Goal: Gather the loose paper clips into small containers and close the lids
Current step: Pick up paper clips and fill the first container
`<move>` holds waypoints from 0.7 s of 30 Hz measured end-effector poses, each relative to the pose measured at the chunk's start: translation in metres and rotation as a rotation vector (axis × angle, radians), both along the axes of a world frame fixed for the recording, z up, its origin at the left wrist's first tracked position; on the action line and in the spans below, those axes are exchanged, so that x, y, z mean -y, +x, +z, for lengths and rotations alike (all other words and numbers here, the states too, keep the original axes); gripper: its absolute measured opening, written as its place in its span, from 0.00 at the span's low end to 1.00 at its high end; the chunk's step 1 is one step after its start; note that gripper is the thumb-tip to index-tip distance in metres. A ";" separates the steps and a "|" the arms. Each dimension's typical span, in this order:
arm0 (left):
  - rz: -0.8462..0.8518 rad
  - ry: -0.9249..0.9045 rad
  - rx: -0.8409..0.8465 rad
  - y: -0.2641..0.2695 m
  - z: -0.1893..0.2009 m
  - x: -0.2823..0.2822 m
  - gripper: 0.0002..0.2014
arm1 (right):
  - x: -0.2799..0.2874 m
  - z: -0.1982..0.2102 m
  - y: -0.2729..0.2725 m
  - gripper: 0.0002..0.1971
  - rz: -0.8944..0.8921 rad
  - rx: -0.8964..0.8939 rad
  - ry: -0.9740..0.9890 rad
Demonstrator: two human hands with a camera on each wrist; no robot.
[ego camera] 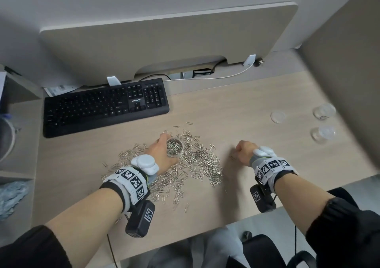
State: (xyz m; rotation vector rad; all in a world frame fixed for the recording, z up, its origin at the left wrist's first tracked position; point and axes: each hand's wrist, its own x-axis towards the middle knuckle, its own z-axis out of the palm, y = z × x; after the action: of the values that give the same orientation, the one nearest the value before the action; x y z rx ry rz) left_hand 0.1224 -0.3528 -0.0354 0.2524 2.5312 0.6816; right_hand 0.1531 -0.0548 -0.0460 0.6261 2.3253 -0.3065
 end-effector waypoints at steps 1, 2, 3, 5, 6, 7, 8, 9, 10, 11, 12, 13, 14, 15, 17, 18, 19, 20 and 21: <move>0.002 -0.015 -0.006 0.001 -0.001 0.000 0.36 | 0.002 -0.007 0.003 0.13 0.000 -0.007 -0.007; 0.004 -0.024 -0.013 0.002 -0.002 0.000 0.36 | 0.005 -0.016 0.006 0.13 0.014 -0.017 0.002; 0.009 -0.020 -0.019 0.003 -0.002 0.000 0.35 | 0.010 -0.020 0.007 0.14 0.030 -0.037 0.016; 0.010 -0.011 -0.004 0.004 -0.003 0.000 0.35 | 0.024 -0.027 0.009 0.16 0.059 -0.055 -0.015; 0.010 -0.008 0.001 0.005 -0.003 0.000 0.35 | 0.030 -0.027 0.008 0.19 0.081 -0.040 -0.030; 0.014 -0.005 0.006 0.006 -0.002 0.000 0.35 | 0.035 -0.026 0.007 0.24 0.111 -0.017 -0.042; 0.017 -0.006 0.011 0.008 -0.002 0.000 0.35 | 0.040 -0.024 0.007 0.30 0.135 -0.003 -0.047; 0.016 -0.010 0.013 0.009 -0.003 0.000 0.36 | 0.043 -0.023 0.007 0.34 0.150 0.010 -0.060; 0.012 -0.015 0.015 0.011 -0.002 0.000 0.36 | 0.045 -0.024 0.006 0.37 0.164 0.011 -0.073; 0.010 -0.014 0.019 0.011 -0.003 0.000 0.35 | 0.047 -0.025 0.007 0.38 0.181 0.007 -0.083; 0.010 -0.007 0.027 0.011 -0.003 -0.001 0.35 | 0.049 -0.027 0.009 0.39 0.196 0.000 -0.095; 0.011 0.001 0.034 0.011 -0.003 -0.001 0.35 | 0.051 -0.025 0.011 0.38 0.205 -0.008 -0.115; 0.010 0.007 0.032 0.010 -0.002 -0.002 0.34 | 0.052 -0.027 0.011 0.36 0.213 -0.026 -0.134; 0.011 0.013 0.029 0.009 -0.002 -0.003 0.34 | 0.053 -0.026 0.011 0.34 0.214 -0.043 -0.156; 0.020 0.021 0.023 0.007 0.000 -0.004 0.34 | 0.053 -0.024 0.009 0.29 0.219 -0.094 -0.191; 0.025 0.026 0.022 0.006 0.001 -0.004 0.34 | 0.051 -0.022 0.007 0.27 0.236 -0.112 -0.185; 0.030 0.030 0.023 0.005 0.000 -0.004 0.35 | 0.048 -0.019 0.005 0.26 0.269 -0.110 -0.162; 0.031 0.027 0.025 0.005 -0.001 -0.004 0.35 | 0.045 -0.016 0.004 0.27 0.313 -0.095 -0.131; 0.028 0.015 0.026 0.006 -0.002 -0.004 0.35 | 0.042 -0.013 0.004 0.29 0.369 -0.082 -0.108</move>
State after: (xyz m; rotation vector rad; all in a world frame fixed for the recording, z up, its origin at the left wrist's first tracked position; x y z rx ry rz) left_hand 0.1280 -0.3492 -0.0369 0.2124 2.5101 0.7106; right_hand 0.1568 -0.0972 -0.0586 0.1279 2.4258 -0.2856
